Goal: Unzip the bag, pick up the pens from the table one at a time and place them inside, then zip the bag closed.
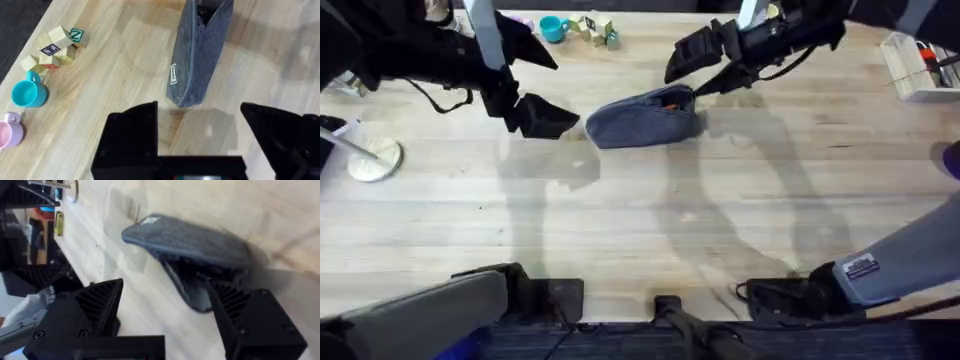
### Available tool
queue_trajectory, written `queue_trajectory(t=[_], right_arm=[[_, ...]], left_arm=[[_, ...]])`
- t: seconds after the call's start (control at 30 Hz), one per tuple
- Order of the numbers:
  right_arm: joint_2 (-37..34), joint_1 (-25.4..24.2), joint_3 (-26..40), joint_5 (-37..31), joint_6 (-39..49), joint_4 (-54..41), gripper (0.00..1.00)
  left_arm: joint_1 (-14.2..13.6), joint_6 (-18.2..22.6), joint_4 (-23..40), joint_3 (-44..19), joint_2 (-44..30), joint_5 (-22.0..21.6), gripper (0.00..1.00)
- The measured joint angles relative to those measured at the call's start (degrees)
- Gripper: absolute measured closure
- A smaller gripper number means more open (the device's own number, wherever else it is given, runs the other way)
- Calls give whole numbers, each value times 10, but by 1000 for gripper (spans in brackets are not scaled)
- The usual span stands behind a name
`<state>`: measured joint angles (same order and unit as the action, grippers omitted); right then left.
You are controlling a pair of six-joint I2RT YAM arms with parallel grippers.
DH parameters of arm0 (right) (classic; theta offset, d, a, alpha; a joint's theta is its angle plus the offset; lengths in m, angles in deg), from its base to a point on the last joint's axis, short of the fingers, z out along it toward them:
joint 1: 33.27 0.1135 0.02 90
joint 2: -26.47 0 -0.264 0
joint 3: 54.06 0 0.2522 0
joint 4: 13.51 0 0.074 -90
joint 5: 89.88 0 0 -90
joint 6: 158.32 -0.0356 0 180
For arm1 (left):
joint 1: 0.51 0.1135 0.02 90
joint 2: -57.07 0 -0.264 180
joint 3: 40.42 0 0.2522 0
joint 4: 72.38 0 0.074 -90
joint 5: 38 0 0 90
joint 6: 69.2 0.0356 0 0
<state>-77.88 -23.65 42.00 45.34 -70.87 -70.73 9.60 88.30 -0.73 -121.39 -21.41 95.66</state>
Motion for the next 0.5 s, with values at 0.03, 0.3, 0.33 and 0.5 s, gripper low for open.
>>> queue_trajectory(t=[0.03, 0.3, 0.33, 0.5], right_arm=[[0, 2, -7, 0, 0, 18, 6], [0, 28, -81, 10, -30, 115, 6], [0, 29, -87, 13, -32, 121, 6], [0, 32, -115, 25, -38, 163, 6]], left_arm=[[0, 0, 0, 0, 0, 0, 8], [0, 0, 0, 0, 0, 0, 8], [0, 0, 0, 0, 0, 0, 8], [0, 0, 0, 0, 0, 0, 8]])
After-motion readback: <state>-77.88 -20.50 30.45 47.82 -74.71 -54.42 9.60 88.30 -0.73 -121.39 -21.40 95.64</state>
